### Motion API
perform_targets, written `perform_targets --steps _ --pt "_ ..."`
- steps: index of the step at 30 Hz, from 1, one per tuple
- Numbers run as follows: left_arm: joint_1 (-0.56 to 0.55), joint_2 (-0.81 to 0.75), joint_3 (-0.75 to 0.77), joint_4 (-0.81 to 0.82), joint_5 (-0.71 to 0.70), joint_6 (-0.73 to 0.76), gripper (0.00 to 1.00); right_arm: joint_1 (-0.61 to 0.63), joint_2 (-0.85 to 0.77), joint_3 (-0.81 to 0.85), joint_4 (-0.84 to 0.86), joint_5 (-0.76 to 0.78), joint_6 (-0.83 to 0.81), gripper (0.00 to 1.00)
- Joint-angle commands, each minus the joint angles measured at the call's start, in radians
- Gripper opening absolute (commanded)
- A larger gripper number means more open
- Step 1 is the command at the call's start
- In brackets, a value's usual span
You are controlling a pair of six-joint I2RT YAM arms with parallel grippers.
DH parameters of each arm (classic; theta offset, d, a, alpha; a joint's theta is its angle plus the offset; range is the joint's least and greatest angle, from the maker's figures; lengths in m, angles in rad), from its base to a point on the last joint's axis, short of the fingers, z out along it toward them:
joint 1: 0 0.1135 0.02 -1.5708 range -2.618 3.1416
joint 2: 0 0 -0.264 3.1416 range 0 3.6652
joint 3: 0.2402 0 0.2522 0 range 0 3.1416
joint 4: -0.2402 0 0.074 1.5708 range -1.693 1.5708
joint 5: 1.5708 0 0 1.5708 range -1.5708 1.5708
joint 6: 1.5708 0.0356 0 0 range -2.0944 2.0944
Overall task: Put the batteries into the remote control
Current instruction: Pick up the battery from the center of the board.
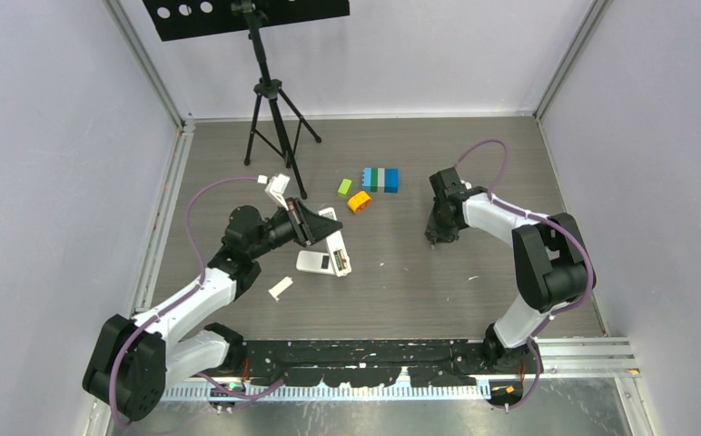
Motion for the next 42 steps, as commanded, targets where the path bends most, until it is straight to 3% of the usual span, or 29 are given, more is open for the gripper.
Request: perform_targets --steps 1,12,18,22,34,38,42 --pt "0.003 0.004 0.007 0.066 0.023 0.026 0.0 0.011 -0.003 0.038 -0.066 0.062 -0.041 0.32" --pt "0.004 0.022 0.005 0.071 0.022 0.027 0.0 0.019 0.007 0.035 -0.098 0.054 -0.051 0.33" --pt "0.003 0.035 0.012 0.066 0.032 0.019 0.0 0.018 -0.006 0.022 -0.055 0.036 -0.03 0.07" --pt "0.003 0.045 0.018 0.052 0.037 0.003 0.0 0.025 -0.119 -0.021 0.033 -0.022 -0.019 0.04" --pt "0.004 0.168 0.09 0.049 0.088 -0.111 0.0 0.135 -0.608 -0.213 0.48 -0.55 -0.021 0.04" --pt "0.003 0.178 0.107 0.019 0.096 -0.113 0.0 0.142 -0.671 -0.219 0.589 -0.733 0.038 0.05" --pt "0.003 0.183 0.111 0.029 0.113 -0.118 0.0 0.171 -0.698 -0.201 0.628 -0.808 0.07 0.05"
